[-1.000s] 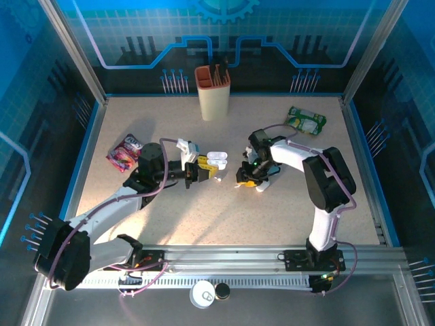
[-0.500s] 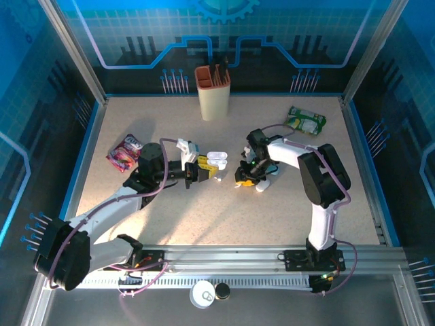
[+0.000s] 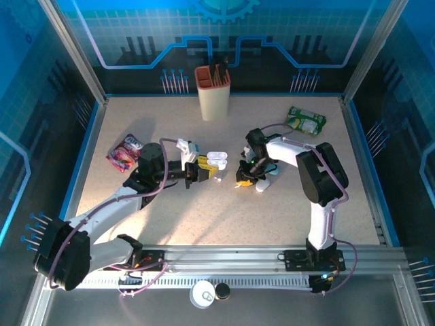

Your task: Insert the wireless bluetooth earbuds into the charging case

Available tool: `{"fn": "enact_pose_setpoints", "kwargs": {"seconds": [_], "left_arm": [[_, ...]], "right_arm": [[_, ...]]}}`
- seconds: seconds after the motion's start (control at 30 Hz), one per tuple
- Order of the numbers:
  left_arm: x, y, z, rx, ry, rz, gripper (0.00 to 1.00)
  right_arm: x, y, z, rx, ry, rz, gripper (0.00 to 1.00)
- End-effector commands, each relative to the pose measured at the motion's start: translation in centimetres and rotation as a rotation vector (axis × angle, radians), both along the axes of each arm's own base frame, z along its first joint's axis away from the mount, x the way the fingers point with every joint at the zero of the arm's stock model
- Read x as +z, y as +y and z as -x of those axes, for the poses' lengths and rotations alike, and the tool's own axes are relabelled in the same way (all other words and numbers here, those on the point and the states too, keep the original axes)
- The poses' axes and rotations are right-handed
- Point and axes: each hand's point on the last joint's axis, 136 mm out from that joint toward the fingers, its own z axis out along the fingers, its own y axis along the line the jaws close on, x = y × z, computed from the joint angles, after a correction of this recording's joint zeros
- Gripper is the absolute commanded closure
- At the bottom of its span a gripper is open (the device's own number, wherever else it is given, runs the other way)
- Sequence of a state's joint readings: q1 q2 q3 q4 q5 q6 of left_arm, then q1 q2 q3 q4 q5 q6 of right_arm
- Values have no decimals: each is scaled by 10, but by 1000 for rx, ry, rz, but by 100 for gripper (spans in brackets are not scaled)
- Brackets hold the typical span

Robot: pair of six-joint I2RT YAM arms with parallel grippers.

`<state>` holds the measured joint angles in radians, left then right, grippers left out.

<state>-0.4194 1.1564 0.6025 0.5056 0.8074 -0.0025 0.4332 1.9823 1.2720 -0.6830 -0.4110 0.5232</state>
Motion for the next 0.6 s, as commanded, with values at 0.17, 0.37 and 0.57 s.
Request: {"fn": "enact_pose_setpoints", "kwargs": {"seconds": [0.17,0.37,0.57], "left_arm": [[-5,3,2,0,24,-5,94],[-10,1,-2,1,49,-15,93],[-16,-2,-8,-6,79,-33,93]], "right_arm": [[40,6,-6,101,-248,-43,81],[93,-6,-6,213,-537,-28,82],[158,-14,-2,314,-792,-16,82]]}}
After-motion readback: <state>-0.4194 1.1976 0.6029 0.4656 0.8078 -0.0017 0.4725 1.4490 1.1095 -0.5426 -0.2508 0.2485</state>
